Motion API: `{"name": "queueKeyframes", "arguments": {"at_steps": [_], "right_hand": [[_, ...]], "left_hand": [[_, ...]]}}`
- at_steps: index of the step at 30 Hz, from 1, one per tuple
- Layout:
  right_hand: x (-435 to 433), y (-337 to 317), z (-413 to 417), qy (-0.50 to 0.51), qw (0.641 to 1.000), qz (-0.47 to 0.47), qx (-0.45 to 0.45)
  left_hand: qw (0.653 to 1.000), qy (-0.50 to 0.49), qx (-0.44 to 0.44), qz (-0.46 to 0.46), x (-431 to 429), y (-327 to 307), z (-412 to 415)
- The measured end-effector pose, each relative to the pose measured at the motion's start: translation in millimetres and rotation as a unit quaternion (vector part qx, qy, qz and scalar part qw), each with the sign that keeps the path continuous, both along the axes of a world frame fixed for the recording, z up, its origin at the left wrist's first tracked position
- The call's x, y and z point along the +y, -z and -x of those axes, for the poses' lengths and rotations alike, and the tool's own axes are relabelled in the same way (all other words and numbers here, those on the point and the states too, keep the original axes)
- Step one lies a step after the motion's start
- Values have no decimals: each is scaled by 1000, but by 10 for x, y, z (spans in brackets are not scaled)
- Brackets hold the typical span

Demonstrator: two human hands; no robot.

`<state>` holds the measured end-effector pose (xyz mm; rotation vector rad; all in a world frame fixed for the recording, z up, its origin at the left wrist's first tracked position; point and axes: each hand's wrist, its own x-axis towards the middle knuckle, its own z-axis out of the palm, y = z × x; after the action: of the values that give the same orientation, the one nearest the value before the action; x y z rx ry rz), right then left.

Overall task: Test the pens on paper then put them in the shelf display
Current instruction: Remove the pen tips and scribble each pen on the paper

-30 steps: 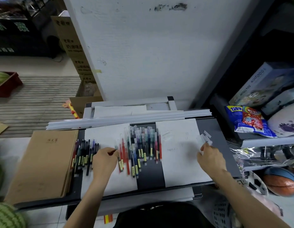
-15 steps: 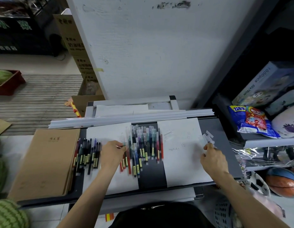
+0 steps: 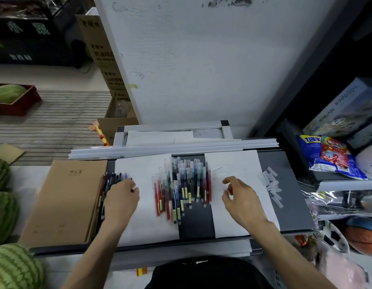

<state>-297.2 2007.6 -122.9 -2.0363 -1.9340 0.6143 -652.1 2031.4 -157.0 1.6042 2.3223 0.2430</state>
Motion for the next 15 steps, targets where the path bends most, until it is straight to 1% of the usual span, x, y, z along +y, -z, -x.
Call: {"name": "queueKeyframes", "arguments": {"at_steps": [2, 7, 10, 12, 15], "right_hand": [[-11, -63, 107, -28, 999, -18, -2], [-55, -153, 305, -72, 996, -43, 14], [-98, -149, 356, -70, 996, -34, 31], [-121, -147, 380, -50, 995, -15, 80], [-131, -207, 383, 13, 979, 38, 201]], "left_hand": [[999, 16, 32, 21, 6, 12, 129], [997, 41, 38, 52, 29, 75, 170], [995, 51, 58, 69, 55, 82, 114], [994, 45, 75, 73, 50, 57, 68], [995, 37, 64, 65, 14, 17, 17]]}}
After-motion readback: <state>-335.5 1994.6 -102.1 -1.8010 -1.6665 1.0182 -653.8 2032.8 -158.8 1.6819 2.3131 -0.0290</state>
